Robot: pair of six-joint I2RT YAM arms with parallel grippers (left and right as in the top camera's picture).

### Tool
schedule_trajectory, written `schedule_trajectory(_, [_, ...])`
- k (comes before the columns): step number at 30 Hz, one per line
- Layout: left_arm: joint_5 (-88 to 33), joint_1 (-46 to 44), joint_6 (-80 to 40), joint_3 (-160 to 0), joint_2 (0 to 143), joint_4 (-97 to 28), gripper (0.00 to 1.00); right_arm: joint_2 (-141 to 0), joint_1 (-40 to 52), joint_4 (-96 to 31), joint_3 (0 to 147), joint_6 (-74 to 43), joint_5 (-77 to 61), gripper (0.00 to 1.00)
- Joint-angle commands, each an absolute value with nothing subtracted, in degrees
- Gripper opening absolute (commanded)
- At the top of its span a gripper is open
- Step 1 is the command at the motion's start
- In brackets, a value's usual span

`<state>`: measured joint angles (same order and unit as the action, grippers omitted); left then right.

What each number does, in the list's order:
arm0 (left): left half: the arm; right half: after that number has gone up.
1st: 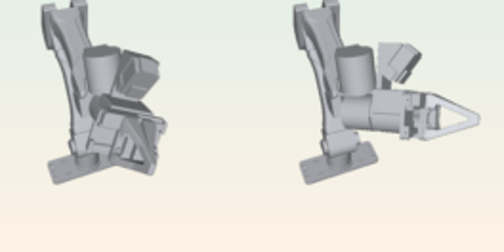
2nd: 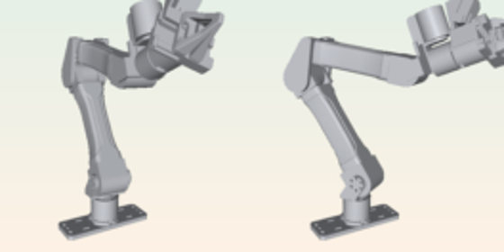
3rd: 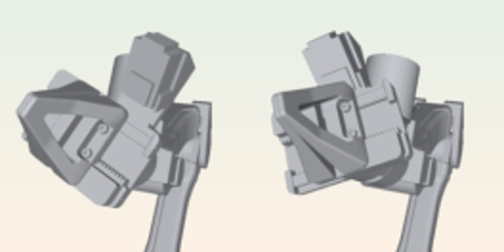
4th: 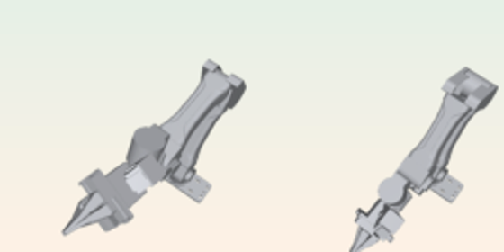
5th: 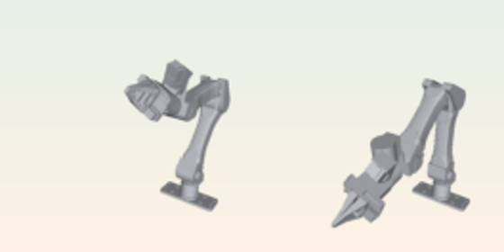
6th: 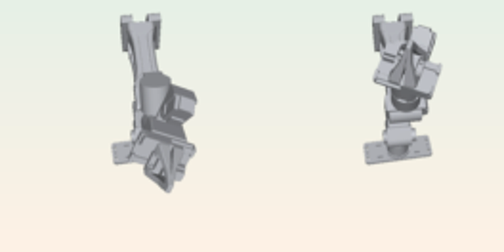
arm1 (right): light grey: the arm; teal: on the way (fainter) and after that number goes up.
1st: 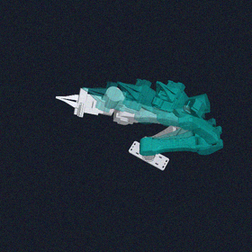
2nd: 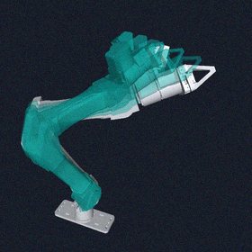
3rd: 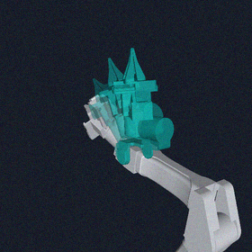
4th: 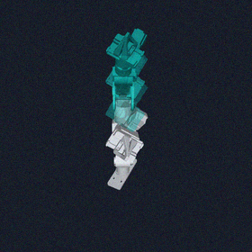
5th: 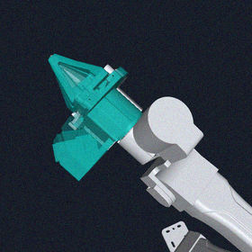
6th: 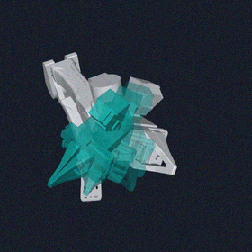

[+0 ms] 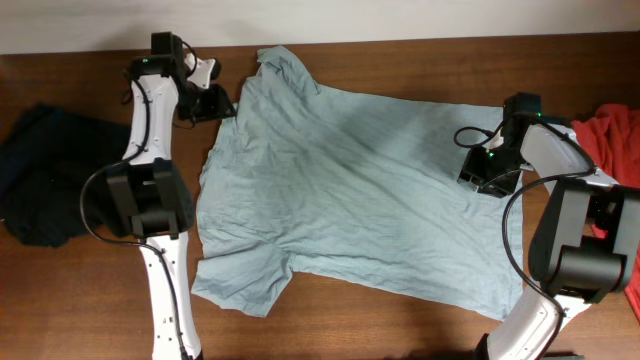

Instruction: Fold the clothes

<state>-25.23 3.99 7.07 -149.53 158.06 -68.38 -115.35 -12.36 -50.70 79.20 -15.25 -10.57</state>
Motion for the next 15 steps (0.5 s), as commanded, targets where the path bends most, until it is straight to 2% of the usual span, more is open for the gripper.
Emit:
schedule_trajectory(1, [-26.0, 3.8, 10.0, -149.2, 161.2, -70.1, 0.08, -115.6, -12.8, -50.6, 79.7, -15.9, -8.9, 0.48])
schedule_trajectory(2, [-25.6, 3.7, 10.0, -149.2, 161.2, -70.4, 0.0, -115.6, -12.8, -50.6, 79.7, -15.9, -7.9, 0.43])
schedule_trajectory(5, [-23.8, 4.2, 8.7, -149.5, 160.9, -70.9, 0.01, -115.6, -12.9, -50.6, 79.7, -16.0, -2.9, 0.22])
schedule_trajectory(8, [-20.6, 6.5, 3.1, -152.0, 159.7, -71.7, 0.0, -115.7, -13.1, -50.2, 79.7, -17.0, 0.3, 0.1])
schedule_trajectory(15, [-19.0, 9.8, 2.6, -155.9, 156.2, -72.5, 0.0, -118.4, -13.3, -49.1, 79.7, -18.5, 0.7, 0.08])
